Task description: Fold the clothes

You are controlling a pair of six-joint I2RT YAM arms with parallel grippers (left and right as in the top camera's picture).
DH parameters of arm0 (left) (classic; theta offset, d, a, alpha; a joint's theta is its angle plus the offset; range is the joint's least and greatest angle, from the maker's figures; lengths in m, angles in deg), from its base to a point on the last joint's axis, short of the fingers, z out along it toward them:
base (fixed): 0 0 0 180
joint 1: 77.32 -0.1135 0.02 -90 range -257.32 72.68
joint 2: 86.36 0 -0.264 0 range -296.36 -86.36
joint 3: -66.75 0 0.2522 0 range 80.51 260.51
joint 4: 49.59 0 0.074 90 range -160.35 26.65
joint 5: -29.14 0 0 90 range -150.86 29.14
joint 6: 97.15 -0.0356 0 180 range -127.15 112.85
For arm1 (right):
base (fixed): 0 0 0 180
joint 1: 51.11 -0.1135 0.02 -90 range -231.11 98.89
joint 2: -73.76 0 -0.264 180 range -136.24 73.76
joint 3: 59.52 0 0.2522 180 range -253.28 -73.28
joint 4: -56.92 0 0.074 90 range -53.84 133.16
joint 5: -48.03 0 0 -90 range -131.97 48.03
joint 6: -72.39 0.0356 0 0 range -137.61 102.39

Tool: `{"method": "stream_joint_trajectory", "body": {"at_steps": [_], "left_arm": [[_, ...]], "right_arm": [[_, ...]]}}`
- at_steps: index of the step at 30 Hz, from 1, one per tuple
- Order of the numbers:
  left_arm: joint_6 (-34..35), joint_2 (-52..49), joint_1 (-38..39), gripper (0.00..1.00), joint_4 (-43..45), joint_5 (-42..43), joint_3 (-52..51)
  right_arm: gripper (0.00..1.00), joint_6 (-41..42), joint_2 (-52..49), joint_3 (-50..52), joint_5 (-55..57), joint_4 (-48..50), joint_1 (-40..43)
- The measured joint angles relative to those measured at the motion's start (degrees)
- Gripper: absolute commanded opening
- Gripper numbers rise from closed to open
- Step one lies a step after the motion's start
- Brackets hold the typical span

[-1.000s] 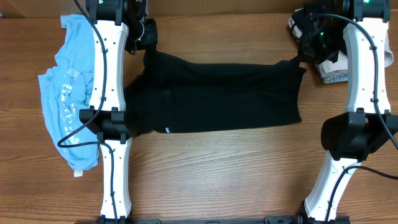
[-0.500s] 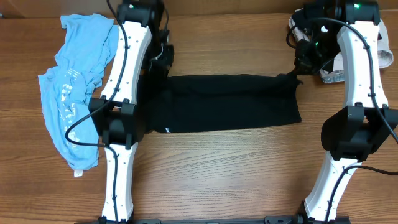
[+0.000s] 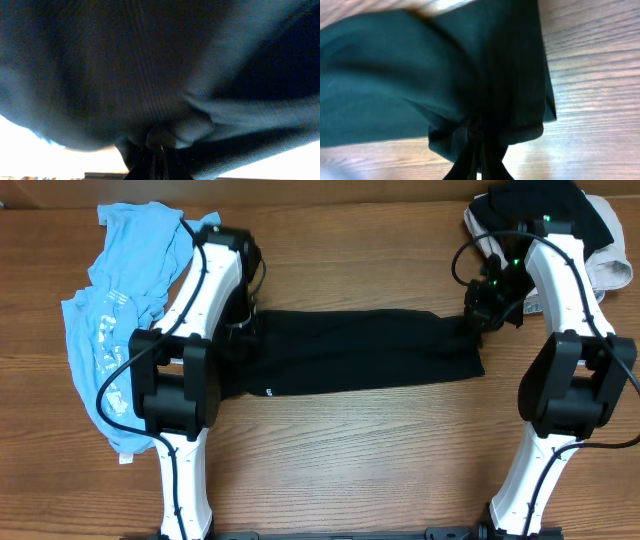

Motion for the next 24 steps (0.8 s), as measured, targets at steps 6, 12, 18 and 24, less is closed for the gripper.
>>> {"method": "stream_joint_trajectory", "body": {"at_steps": [6, 12, 18, 24], "left_arm": [[0.46, -0.04, 0.0, 0.17, 5.29, -1.14, -7.76], [0.68, -0.04, 0.0, 1.0, 8.35, -1.55, -8.37], [0.85, -0.04, -0.37, 1.0, 9.38, -2.14, -8.15], [1.97, -0.59, -1.95, 1.0, 3.76, -2.56, 5.51]], "right_arm": [[0.16, 0.02, 0.0, 5.97, -0.02, 2.73, 3.02], [0.84, -0.94, 0.0, 6.47, 0.17, 3.58, 3.93], [0.86, -1.73, 0.0, 7.48, 0.07, 8.83, 3.85], [0.76, -3.5, 0.0, 14.12, -1.99, 15.56, 3.85]]}}
